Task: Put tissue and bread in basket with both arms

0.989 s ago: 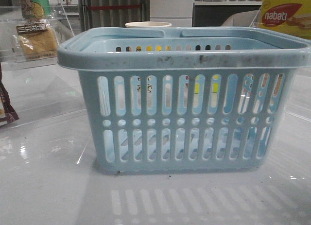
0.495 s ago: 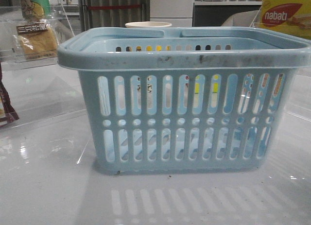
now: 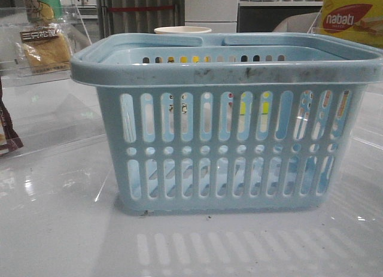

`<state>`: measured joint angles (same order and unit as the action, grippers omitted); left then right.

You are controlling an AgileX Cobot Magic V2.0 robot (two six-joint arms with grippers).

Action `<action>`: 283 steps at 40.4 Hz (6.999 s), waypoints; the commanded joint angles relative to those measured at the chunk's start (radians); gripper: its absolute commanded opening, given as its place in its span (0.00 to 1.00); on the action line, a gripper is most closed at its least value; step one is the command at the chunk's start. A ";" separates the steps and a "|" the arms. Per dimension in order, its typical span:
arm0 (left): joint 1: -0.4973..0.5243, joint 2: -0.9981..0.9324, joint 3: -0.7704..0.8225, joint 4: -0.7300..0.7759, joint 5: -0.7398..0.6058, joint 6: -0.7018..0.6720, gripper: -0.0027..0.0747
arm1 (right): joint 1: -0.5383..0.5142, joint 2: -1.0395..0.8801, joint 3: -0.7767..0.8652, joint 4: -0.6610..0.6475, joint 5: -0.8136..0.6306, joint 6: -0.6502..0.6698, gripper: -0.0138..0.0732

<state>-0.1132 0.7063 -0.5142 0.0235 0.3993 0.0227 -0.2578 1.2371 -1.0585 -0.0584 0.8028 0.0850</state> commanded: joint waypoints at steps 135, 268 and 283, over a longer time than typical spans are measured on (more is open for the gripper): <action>-0.006 0.002 -0.037 -0.005 -0.076 -0.002 0.15 | 0.659 0.160 -0.142 0.435 -0.288 -0.390 0.78; 0.073 0.886 -0.812 -0.071 -0.056 -0.090 0.83 | 0.658 -0.771 0.358 0.409 -0.095 -0.464 0.78; 0.093 1.058 -0.982 -0.112 -0.121 -0.090 0.83 | 0.658 -0.771 0.358 0.409 -0.095 -0.464 0.78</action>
<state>-0.0219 1.7881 -1.4436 -0.0596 0.3842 -0.0568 0.4015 0.4619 -0.6733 0.3331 0.7770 -0.3684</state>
